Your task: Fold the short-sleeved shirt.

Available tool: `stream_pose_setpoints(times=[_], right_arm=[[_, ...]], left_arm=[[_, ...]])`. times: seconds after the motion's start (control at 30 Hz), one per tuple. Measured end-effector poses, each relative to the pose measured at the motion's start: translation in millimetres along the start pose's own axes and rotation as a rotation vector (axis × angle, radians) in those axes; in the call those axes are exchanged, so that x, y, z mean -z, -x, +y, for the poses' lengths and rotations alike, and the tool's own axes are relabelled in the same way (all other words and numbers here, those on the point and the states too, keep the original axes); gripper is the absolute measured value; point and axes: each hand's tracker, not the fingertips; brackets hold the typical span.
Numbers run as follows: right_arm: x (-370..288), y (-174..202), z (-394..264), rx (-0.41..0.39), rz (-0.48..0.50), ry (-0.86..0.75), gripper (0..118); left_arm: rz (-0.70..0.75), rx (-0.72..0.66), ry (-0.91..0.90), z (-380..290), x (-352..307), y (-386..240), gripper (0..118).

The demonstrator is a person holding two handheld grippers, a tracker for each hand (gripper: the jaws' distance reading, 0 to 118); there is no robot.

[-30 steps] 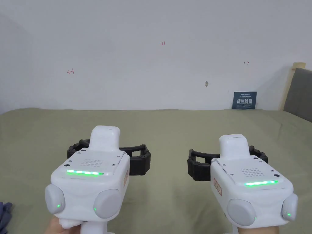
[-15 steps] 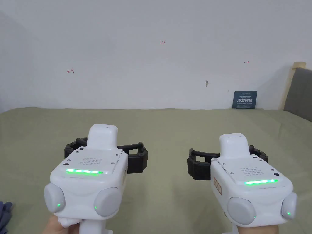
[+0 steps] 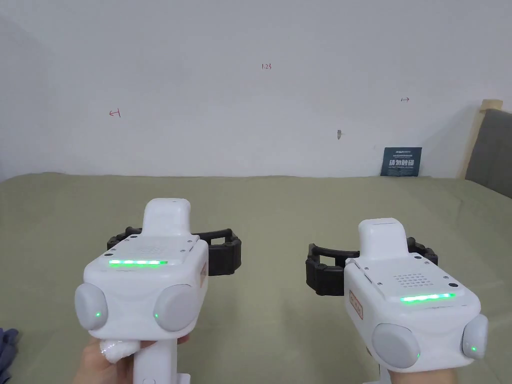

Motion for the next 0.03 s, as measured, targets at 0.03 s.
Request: stream_pose_setpoints(times=[0.03], right_arm=[[-0.1, -0.3, 0.3, 0.000, 0.000, 0.001, 118]], left_arm=[[0.004, 0.014, 0.009, -0.2, -0.3, -0.3, 118]])
